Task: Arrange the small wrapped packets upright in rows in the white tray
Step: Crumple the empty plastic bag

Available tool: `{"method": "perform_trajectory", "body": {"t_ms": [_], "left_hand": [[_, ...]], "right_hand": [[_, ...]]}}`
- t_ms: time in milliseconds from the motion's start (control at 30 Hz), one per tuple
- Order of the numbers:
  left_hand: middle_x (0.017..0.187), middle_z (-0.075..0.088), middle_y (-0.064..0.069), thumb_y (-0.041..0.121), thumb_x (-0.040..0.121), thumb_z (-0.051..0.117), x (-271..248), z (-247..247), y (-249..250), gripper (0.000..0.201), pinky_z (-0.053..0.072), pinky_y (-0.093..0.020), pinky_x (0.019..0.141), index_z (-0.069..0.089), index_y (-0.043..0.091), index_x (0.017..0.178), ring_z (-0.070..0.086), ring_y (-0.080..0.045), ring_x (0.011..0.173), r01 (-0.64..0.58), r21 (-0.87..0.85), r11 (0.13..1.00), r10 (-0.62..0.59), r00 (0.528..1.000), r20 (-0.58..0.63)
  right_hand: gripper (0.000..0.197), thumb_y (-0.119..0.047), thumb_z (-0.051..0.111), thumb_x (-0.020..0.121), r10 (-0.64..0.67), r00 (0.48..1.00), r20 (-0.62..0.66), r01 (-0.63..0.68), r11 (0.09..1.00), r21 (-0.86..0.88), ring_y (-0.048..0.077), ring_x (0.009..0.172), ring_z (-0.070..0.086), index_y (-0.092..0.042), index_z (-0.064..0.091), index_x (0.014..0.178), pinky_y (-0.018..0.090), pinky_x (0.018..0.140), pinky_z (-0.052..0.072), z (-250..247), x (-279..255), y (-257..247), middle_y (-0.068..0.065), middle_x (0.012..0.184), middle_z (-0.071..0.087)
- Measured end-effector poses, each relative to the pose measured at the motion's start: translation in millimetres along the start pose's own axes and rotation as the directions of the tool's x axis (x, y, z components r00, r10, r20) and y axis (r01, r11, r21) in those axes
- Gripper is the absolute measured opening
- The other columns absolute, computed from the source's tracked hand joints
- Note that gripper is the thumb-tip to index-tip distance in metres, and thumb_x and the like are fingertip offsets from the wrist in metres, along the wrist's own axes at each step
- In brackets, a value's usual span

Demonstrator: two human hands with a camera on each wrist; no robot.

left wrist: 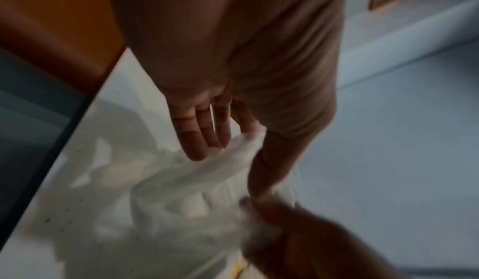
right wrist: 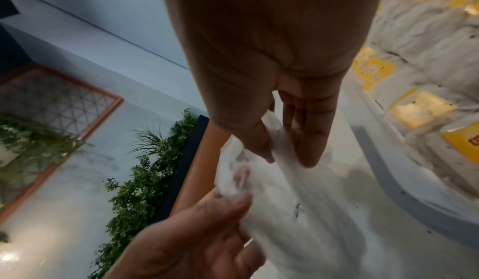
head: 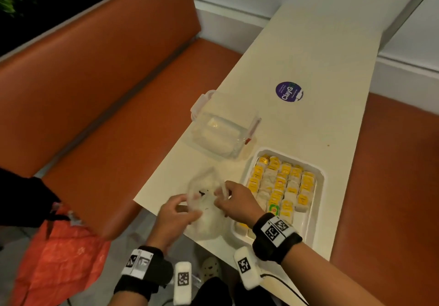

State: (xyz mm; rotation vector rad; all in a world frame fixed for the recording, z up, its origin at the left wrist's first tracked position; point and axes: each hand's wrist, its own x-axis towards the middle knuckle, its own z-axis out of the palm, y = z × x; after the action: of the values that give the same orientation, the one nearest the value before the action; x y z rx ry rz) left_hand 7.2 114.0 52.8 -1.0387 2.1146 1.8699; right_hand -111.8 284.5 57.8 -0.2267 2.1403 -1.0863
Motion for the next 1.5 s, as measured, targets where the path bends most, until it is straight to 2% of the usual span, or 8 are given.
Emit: {"method": "perform_trajectory", "body": {"t_ms": [167, 333, 500, 667, 767, 967, 1100, 1500], "left_hand": [[0.119, 0.062, 0.021, 0.044, 0.057, 0.099, -5, 29, 7, 0.085, 0.053, -0.021, 0.075, 0.056, 0.038, 0.13, 0.065, -0.004, 0.1, -0.185, 0.303, 0.935, 0.141, 0.977, 0.161], [0.089, 0.076, 0.013, 0.027, 0.093, 0.074, -3, 25, 15, 0.01, 0.047, -0.015, 0.067, 0.076, 0.032, 0.102, 0.07, -0.01, 0.086, -0.22, 0.419, 0.881, 0.218, 0.974, 0.053], [0.102, 0.08, 0.017, 0.022, 0.095, 0.077, -23, 3, 28, 0.018, 0.056, -0.023, 0.09, 0.083, 0.034, 0.107, 0.072, 0.003, 0.099, -0.208, 0.229, 0.951, 0.141, 0.951, 0.276], [0.096, 0.08, -0.011, 0.029, 0.077, 0.093, -49, 4, 40, 0.026, 0.062, -0.052, 0.091, 0.082, 0.013, 0.094, 0.075, -0.036, 0.098, -0.15, -0.026, 0.988, 0.151, 0.988, 0.024], [0.104, 0.079, -0.016, 0.03, 0.08, 0.088, -59, 7, 32, 0.037, 0.057, -0.052, 0.098, 0.077, 0.002, 0.103, 0.073, -0.041, 0.107, -0.071, -0.266, 0.961, 0.047, 0.994, -0.096], [0.144, 0.061, -0.025, 0.041, 0.102, 0.059, -74, 13, 2, 0.06, 0.061, -0.044, 0.093, 0.058, -0.002, 0.144, 0.063, -0.038, 0.125, 0.182, -0.663, 0.726, -0.098, 0.982, 0.162], [0.112, 0.068, -0.017, 0.038, 0.098, 0.066, -83, 23, -2, 0.054, 0.052, -0.019, 0.046, 0.065, 0.001, 0.138, 0.066, -0.014, 0.071, 0.271, -0.674, 0.688, -0.18, 0.963, 0.203], [0.084, 0.068, -0.01, 0.01, 0.085, 0.07, -96, 102, 15, 0.028, 0.054, -0.023, 0.046, 0.069, 0.004, 0.113, 0.067, -0.015, 0.065, 0.398, -0.7, 0.592, -0.209, 0.916, 0.344]], "right_hand": [[0.023, -0.03, 0.075, 0.079, -0.088, 0.978, 0.188, 0.109, 0.989, -0.102, 0.014, 0.088, 0.072, -0.023, 0.073, 0.101, 0.042, 0.087, 0.061, -4, -21, -20, -0.007, 0.101, 0.076], [0.038, -0.023, 0.073, 0.085, -0.263, 0.934, 0.242, 0.327, 0.902, -0.282, 0.006, 0.104, 0.064, -0.039, 0.073, 0.119, 0.023, 0.088, 0.052, -26, -40, -28, -0.012, 0.116, 0.07], [0.105, -0.049, 0.091, 0.062, -0.333, 0.92, 0.208, 0.389, 0.845, -0.366, 0.007, 0.124, 0.047, -0.04, 0.036, 0.151, 0.027, 0.103, 0.045, -22, -55, -18, -0.01, 0.142, 0.043], [0.011, -0.026, 0.073, 0.087, -0.382, 0.903, 0.197, 0.423, 0.868, -0.259, 0.007, 0.072, 0.059, -0.023, 0.063, 0.091, 0.03, 0.065, 0.042, -1, -60, -9, -0.007, 0.085, 0.069], [0.036, -0.019, 0.077, 0.088, -0.38, 0.914, 0.143, 0.398, 0.909, -0.125, 0.002, 0.053, 0.04, -0.025, 0.052, 0.063, 0.022, 0.056, 0.031, -9, -61, -2, -0.012, 0.055, 0.047], [0.01, -0.019, 0.081, 0.089, -0.383, 0.885, 0.263, 0.29, 0.897, 0.333, 0.014, 0.08, 0.063, -0.013, 0.077, 0.096, 0.032, 0.074, 0.049, -17, -72, 1, 0.021, 0.093, 0.073], [0.013, -0.009, 0.081, 0.087, -0.391, 0.896, 0.209, 0.271, 0.857, 0.439, 0.013, 0.085, 0.072, -0.01, 0.078, 0.1, 0.026, 0.078, 0.055, -8, -79, 4, 0.005, 0.094, 0.079], [0.024, -0.013, 0.096, 0.068, -0.528, 0.849, 0.028, 0.519, 0.842, 0.146, -0.001, 0.099, 0.065, -0.016, 0.08, 0.087, 0.01, 0.079, 0.043, -35, -90, 52, -0.006, 0.114, 0.075]]}}
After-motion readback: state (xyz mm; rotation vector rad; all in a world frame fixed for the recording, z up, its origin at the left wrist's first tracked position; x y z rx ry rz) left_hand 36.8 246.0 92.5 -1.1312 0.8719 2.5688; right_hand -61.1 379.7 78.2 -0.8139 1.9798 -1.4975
